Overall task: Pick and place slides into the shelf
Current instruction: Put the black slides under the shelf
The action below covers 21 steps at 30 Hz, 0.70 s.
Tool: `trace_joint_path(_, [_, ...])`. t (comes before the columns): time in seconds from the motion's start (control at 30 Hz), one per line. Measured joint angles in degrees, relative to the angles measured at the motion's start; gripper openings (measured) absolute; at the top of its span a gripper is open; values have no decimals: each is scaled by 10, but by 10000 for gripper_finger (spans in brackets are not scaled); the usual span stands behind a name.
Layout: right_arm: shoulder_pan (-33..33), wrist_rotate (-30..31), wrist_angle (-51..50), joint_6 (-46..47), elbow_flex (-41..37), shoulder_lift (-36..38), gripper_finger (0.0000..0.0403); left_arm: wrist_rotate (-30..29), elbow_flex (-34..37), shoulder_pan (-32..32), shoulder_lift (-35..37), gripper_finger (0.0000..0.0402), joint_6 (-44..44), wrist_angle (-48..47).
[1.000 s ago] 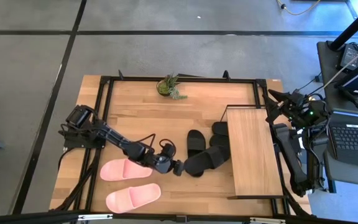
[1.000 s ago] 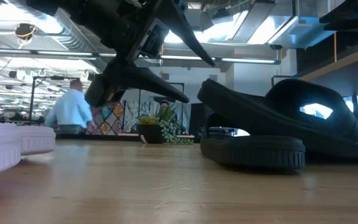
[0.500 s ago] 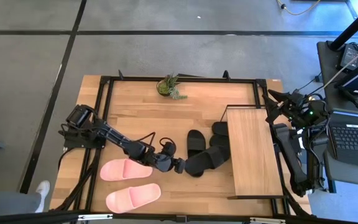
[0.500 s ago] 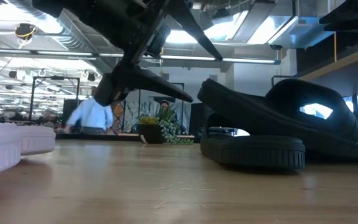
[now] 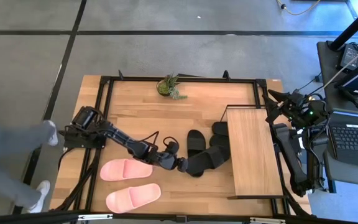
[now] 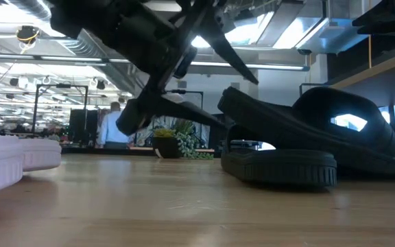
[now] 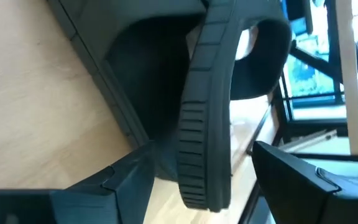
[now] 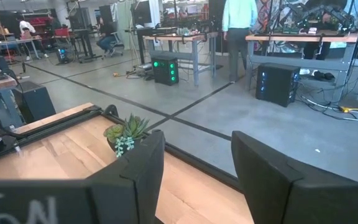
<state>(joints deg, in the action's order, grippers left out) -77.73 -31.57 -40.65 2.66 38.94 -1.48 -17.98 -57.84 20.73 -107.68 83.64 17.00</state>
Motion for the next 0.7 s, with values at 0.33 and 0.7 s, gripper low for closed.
trace_joint_path(0.33, [0,0,0,-1,0,0,188,29,0,-7,0,171,0,3])
trace_joint_path(0.7, [0,0,0,-1,0,0,188,79,0,-27,0,49,-27,77])
